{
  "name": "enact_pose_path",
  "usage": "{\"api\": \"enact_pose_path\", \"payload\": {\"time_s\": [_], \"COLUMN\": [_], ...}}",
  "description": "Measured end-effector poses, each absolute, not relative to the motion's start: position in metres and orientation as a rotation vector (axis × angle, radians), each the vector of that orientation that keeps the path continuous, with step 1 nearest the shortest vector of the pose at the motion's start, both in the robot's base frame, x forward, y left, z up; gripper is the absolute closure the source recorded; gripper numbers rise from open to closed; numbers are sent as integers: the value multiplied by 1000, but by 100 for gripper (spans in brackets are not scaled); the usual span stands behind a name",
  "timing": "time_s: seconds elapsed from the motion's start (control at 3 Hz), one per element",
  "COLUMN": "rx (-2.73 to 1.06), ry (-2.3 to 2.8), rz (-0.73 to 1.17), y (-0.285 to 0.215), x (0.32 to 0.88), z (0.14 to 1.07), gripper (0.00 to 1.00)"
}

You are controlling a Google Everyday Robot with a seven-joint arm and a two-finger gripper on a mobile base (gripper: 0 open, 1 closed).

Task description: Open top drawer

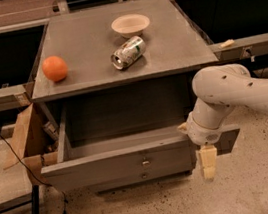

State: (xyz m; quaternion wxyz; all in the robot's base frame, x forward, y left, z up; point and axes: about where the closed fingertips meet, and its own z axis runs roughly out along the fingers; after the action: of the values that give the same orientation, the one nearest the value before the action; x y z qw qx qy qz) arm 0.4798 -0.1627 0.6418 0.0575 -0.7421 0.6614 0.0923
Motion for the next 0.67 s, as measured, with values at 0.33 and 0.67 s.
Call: {"api": "enact_pose_path", "payload": {"time_s": [0.33,0.67], "rx": [-2263,-2272], "ry": [1998,1992], "rz": [296,300], "y": [-161,-159], "x": [469,463], "z": [640,641], "gripper": [18,41]}}
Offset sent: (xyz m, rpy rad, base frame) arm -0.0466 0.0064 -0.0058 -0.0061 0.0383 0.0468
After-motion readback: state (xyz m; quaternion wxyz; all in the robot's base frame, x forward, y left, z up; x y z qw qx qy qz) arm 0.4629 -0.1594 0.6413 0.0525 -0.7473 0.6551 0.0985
